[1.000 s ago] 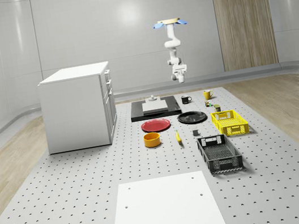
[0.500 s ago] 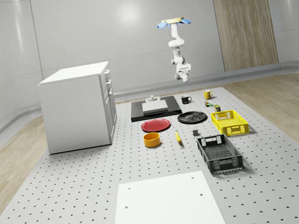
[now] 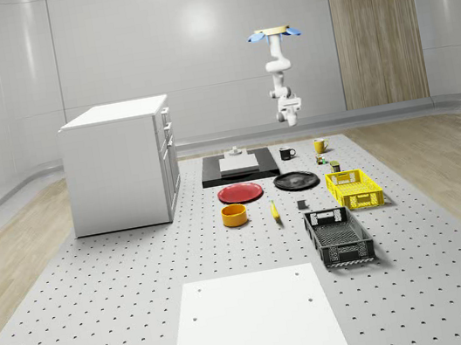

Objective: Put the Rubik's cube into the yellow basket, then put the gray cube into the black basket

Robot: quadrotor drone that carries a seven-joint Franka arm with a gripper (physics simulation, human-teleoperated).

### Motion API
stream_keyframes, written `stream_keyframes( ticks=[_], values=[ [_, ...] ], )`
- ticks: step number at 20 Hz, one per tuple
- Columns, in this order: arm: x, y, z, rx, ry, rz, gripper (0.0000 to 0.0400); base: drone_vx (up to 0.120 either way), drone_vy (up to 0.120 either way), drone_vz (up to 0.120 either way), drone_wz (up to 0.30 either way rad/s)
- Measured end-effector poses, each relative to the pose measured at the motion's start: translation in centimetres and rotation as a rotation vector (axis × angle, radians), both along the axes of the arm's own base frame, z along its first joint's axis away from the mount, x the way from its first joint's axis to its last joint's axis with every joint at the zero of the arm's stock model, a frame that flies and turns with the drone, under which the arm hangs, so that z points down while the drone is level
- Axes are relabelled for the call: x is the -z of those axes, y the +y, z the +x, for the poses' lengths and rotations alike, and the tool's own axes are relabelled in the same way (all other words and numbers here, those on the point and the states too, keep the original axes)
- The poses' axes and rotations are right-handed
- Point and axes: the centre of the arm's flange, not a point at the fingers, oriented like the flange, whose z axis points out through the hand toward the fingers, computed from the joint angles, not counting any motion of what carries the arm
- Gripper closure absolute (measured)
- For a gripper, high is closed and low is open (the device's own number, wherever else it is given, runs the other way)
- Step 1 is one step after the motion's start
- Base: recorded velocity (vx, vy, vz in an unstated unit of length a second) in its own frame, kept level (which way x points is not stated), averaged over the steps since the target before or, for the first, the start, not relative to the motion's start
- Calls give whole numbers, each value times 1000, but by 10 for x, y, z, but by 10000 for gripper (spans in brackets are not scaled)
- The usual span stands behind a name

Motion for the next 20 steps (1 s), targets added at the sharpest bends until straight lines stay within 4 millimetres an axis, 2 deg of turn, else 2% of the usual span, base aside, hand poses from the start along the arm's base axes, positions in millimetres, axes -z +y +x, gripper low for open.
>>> stream_keyframes(
  ticks=[12,17,20],
  values=[
    [1,11,-1,3,-9,-113,0,120,120,0,0],
    [5,28,-1,7,-12,-284,0,120,120,0,0],
    [12,45,-1,12,-14,-478,0,120,13,0,0]
  ],
)
